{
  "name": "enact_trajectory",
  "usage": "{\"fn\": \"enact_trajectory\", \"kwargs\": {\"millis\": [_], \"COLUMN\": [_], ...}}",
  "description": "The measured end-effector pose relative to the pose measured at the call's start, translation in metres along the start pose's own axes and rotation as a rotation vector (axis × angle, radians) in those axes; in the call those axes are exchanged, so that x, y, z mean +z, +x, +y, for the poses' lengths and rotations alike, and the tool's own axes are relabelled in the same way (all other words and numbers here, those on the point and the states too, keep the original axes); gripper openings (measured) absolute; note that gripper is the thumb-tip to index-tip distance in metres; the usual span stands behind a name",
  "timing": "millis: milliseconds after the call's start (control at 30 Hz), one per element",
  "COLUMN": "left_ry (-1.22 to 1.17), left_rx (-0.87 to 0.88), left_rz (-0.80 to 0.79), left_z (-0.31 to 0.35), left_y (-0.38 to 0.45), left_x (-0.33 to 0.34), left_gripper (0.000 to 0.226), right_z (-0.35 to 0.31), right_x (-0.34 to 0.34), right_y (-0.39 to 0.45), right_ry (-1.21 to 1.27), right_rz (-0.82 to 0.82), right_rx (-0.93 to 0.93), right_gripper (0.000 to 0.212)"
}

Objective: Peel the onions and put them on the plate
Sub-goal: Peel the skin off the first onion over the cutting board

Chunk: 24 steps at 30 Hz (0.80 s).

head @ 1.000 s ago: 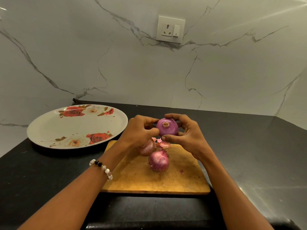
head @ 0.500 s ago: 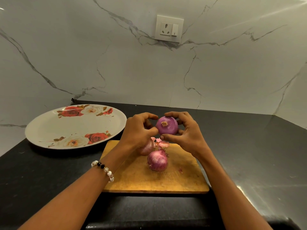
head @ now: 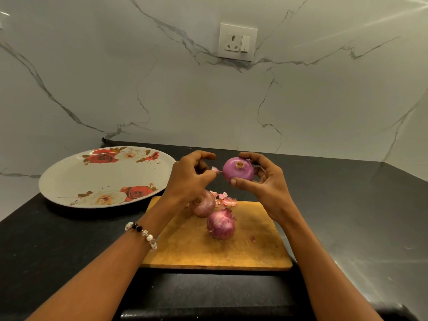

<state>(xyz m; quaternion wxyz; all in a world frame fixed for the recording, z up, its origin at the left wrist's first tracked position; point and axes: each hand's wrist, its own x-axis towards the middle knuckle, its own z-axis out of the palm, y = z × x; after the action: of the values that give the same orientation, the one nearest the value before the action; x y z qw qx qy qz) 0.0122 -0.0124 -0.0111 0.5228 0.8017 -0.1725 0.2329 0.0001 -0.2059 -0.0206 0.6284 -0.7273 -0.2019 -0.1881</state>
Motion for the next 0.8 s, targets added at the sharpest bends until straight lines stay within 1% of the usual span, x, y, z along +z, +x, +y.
{"fn": "enact_trajectory", "kwargs": {"millis": [100, 167, 400, 467, 567, 633, 733, 800], "left_ry": [0.004, 0.012, 0.048, 0.065, 0.113, 0.119, 0.111, 0.121], "left_rx": [-0.002, -0.003, 0.010, 0.029, 0.047, 0.028, -0.040, -0.081], "left_rz": [-0.015, -0.036, -0.113, -0.098, -0.029, -0.013, -0.037, -0.070], "left_z": [0.0002, 0.0002, 0.0030, 0.0021, -0.0014, -0.0034, -0.0046, -0.0044], "left_y": [-0.0005, -0.0010, -0.0033, -0.0036, -0.0023, -0.0006, 0.0008, 0.0006], "left_x": [0.0002, 0.0004, 0.0025, 0.0049, 0.0071, 0.0076, 0.0080, 0.0081], "left_gripper": [0.020, 0.014, 0.011, 0.010, 0.016, 0.022, 0.028, 0.027], "right_z": [-0.0004, 0.0001, 0.0002, -0.0001, 0.0004, 0.0022, 0.0048, 0.0051], "right_x": [-0.0016, -0.0022, -0.0045, -0.0051, -0.0044, -0.0040, -0.0028, -0.0010], "right_y": [0.0003, 0.0009, 0.0040, 0.0044, 0.0042, 0.0038, 0.0027, 0.0017], "right_ry": [0.072, 0.128, 0.292, 0.317, 0.298, 0.275, 0.205, 0.144], "right_rz": [0.039, 0.052, 0.060, 0.049, 0.031, 0.017, -0.017, -0.030], "right_rx": [0.038, 0.066, 0.137, 0.148, 0.153, 0.151, 0.130, 0.110], "right_gripper": [0.061, 0.061, 0.064, 0.064, 0.066, 0.066, 0.067, 0.067]}}
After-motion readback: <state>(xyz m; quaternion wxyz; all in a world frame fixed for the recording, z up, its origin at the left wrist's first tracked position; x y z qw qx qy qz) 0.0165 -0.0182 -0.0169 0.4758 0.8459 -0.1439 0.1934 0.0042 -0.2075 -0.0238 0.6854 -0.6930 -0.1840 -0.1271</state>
